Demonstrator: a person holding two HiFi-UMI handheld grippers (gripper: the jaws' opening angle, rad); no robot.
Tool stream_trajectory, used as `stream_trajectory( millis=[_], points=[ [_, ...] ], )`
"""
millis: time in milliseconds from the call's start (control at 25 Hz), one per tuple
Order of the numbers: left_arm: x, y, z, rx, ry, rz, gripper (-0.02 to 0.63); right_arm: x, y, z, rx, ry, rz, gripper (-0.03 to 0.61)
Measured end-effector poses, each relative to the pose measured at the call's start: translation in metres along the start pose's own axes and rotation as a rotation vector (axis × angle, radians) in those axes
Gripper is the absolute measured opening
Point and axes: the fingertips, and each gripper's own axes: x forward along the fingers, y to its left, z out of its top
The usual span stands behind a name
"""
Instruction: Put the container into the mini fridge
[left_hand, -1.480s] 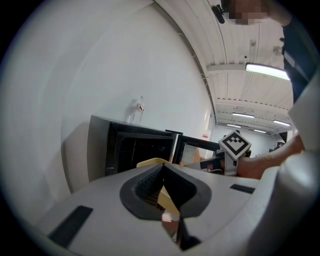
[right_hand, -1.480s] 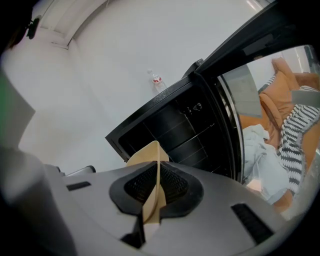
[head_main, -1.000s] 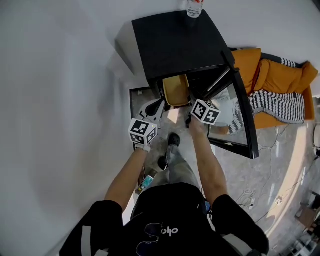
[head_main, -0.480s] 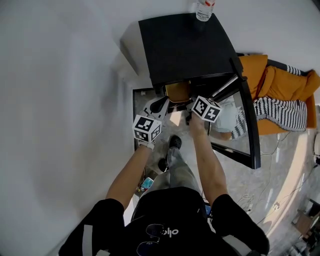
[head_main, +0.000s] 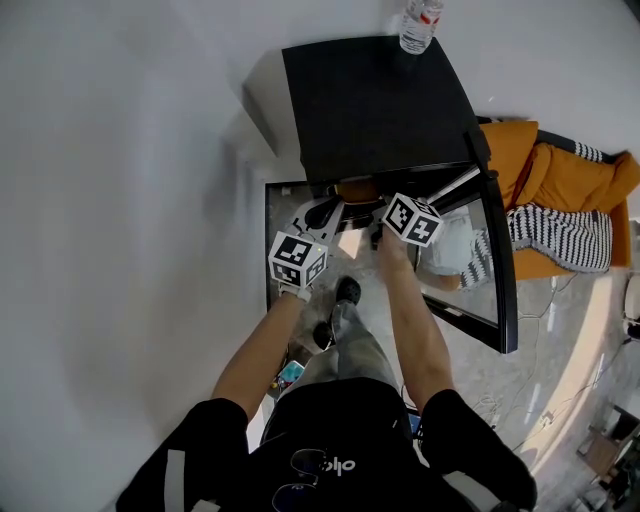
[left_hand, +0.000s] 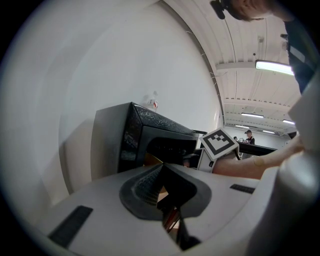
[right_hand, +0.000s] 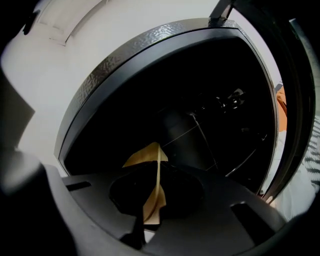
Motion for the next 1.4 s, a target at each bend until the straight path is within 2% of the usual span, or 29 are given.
stream_trajectory(
  millis=[440,680,840,1400],
  points=[
    [0.002,0.007,0.001,-0.008,0.003,0.011,0.008,0.012,0.001,0.003,-0.008,-0.012,0.001,0.026],
    [0.000,0.006,0.002,-0.009,0.007,0.015,0.008,0.012,0.005,0.003,-0.008,-0.031,0.033,0.031],
    [-0.001,0.006,0.001,-0.006,0.012,0.017,0.008,0.011,0.003,0.005,-0.008,-0.033,0.044,0.102],
    [-0.025,-0.026,0.005,0.013,0.005,0.009,0.008,-0.050,-0.001,-0.003,-0.039,-0.039,0.029,0.120]
  ],
)
